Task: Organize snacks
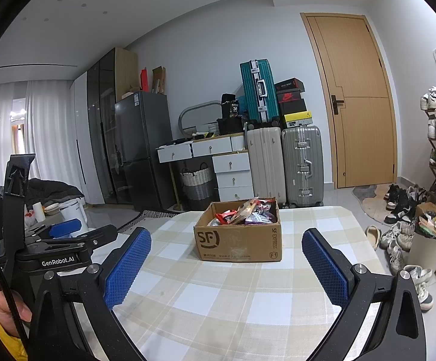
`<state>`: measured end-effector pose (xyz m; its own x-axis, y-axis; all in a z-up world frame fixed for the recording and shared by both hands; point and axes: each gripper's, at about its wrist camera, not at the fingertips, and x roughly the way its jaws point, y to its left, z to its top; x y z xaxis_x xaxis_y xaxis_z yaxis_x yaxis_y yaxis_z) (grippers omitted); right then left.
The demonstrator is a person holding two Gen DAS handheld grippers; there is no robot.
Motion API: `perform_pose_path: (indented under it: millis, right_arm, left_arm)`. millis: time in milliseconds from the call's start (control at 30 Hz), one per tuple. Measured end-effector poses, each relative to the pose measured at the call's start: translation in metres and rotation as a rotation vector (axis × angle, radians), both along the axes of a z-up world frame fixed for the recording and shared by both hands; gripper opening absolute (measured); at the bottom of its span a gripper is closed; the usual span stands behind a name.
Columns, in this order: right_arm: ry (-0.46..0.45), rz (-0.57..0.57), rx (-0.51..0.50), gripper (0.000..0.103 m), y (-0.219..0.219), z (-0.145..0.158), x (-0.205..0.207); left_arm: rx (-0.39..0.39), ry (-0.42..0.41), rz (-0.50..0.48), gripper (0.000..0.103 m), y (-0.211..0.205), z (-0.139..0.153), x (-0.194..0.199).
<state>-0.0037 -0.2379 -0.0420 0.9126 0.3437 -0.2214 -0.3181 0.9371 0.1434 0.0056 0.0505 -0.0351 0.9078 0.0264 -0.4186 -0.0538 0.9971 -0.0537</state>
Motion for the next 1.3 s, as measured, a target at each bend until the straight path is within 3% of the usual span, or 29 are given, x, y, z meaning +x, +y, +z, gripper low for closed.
perform_pose_path:
  millis: [867, 1033, 1300]
  right_arm:
    - [0.026, -0.008, 0.022, 0.102, 0.002, -0.013, -0.001]
    - [0.056, -0.006, 0.016, 0.102, 0.0, -0.021, 0.003]
    - [0.159, -0.023, 0.001, 0.102, -0.005, -0.05, 0.029]
  left_arm:
    - [0.019, 0.0, 0.016, 0.102, 0.011, 0.003, -0.001]
    - [0.009, 0.032, 0.018, 0.102, 0.015, 0.001, 0.005]
    - [0.01, 0.083, 0.021, 0.102, 0.031, -0.027, 0.032]
